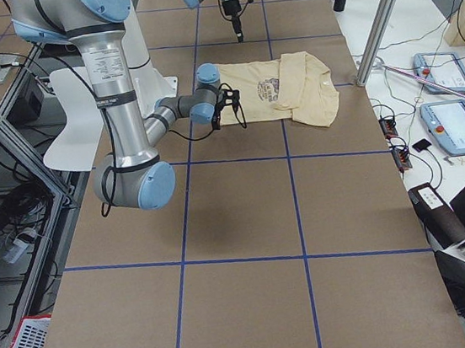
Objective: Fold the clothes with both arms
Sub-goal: 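Move the right gripper to the nearest hem corner while the left hovers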
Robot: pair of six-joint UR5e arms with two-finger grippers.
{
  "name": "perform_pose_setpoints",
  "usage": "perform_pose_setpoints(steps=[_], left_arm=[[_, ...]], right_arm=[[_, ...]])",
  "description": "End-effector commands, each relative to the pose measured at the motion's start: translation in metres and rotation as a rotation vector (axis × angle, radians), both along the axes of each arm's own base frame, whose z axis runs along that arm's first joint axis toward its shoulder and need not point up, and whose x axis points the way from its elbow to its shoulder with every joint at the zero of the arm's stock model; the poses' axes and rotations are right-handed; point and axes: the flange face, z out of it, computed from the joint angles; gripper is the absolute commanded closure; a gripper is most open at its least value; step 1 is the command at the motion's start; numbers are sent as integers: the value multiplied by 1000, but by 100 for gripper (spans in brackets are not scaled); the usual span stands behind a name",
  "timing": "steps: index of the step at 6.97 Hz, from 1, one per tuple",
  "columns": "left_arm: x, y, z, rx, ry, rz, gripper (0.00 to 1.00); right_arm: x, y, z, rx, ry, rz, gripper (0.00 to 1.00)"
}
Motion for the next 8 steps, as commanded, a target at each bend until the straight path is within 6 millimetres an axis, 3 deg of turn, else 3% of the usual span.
perform_pose_setpoints(steps=[1, 3, 6, 7, 8], left_arm=[[0, 1, 0, 0, 1, 2, 0], [0, 1, 0, 1, 0, 2, 0], [0, 0, 1, 4, -4, 1, 0], [0, 0, 2, 4, -5, 3, 0], [0, 0, 2, 4, -5, 3, 0]], right_arm=[[-5, 13, 9, -4, 18, -17, 1], [-9, 17, 5, -2, 11, -25, 15], [-14, 23, 5, -3, 12, -37, 49], [-15, 25, 4, -2, 11, -40, 51], [-15, 25, 4, -2, 11, -42, 72]])
